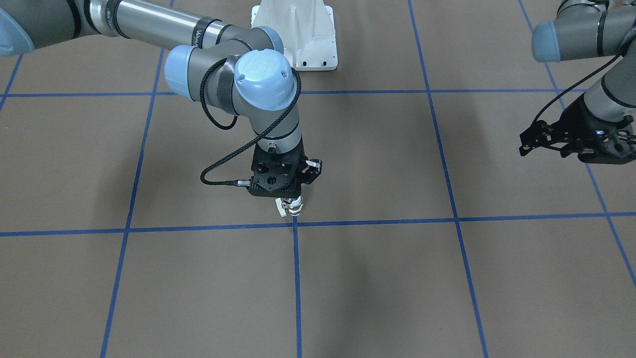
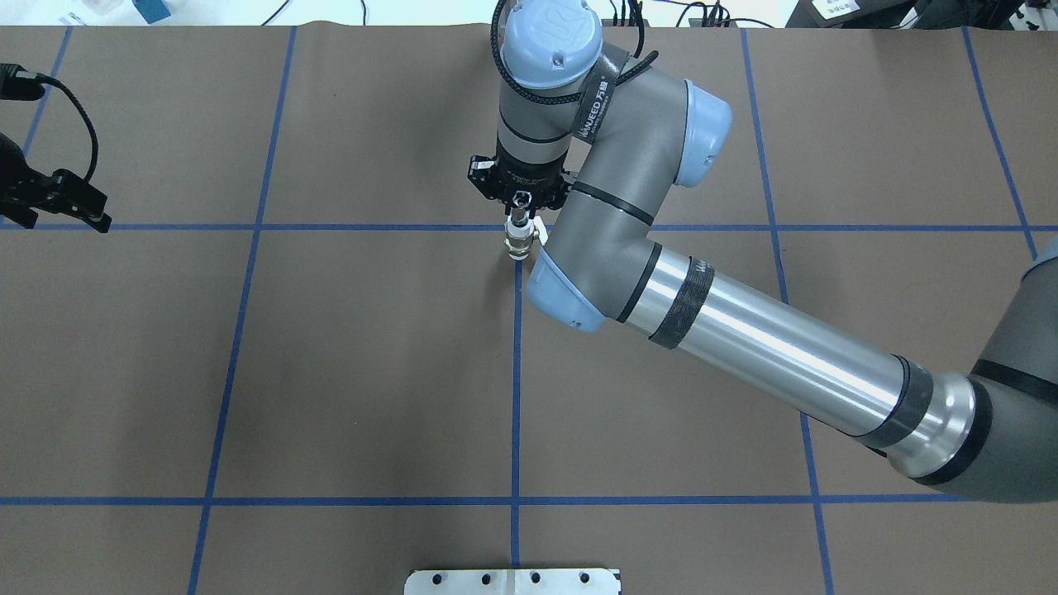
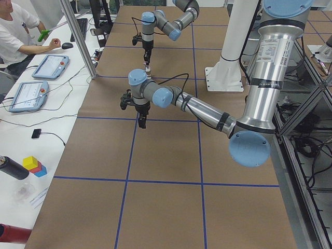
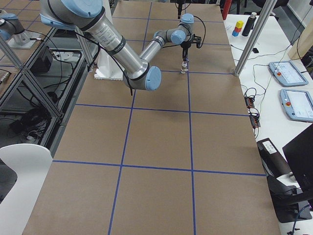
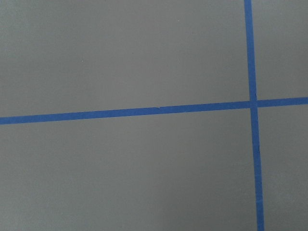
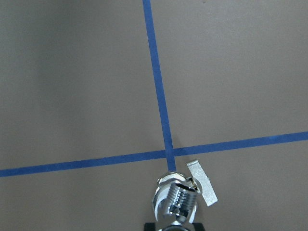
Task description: Assemble PPR valve and pipe with both arms
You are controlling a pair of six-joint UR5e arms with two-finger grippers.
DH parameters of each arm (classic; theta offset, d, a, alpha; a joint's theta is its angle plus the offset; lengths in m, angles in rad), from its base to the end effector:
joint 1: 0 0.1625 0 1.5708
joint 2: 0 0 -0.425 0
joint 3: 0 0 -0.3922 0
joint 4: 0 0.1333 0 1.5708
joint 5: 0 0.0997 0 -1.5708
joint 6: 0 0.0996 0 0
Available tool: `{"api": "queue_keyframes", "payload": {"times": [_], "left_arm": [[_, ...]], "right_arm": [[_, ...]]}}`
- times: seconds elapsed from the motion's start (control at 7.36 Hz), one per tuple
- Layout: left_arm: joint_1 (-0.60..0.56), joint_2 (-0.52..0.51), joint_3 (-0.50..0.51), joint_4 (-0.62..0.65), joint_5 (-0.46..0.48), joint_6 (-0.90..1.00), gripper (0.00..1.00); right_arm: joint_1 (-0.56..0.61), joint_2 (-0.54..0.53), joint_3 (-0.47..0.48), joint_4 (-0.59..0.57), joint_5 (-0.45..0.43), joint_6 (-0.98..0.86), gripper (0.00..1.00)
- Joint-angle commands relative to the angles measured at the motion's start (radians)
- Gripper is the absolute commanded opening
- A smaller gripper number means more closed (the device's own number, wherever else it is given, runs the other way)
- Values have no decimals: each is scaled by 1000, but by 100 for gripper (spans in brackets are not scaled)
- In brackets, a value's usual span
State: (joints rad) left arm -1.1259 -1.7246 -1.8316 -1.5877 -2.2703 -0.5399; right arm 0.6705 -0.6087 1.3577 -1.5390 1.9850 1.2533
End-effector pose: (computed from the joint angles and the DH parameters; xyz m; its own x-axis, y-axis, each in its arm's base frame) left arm 0.1728 -0.5231 0.4520 0.6940 0.0695 -0.7166 -0.0398 0.9975 0.0581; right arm -0.5461 -0.5521 0.1331 0.6371 0.1405 0.7579 -0.1558 0.9864 -0.0519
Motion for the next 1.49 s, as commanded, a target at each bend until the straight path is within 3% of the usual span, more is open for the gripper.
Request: {"api": "queue_keyframes", "payload": {"times": [0.0, 1.36], "left_arm": [[0, 0, 0, 0, 0, 0, 100], [0, -3, -3, 0, 0, -2, 100]], "right_arm": [[1, 1, 8, -9, 2, 0, 10], [-5, 4, -15, -12, -2, -11, 11]]}}
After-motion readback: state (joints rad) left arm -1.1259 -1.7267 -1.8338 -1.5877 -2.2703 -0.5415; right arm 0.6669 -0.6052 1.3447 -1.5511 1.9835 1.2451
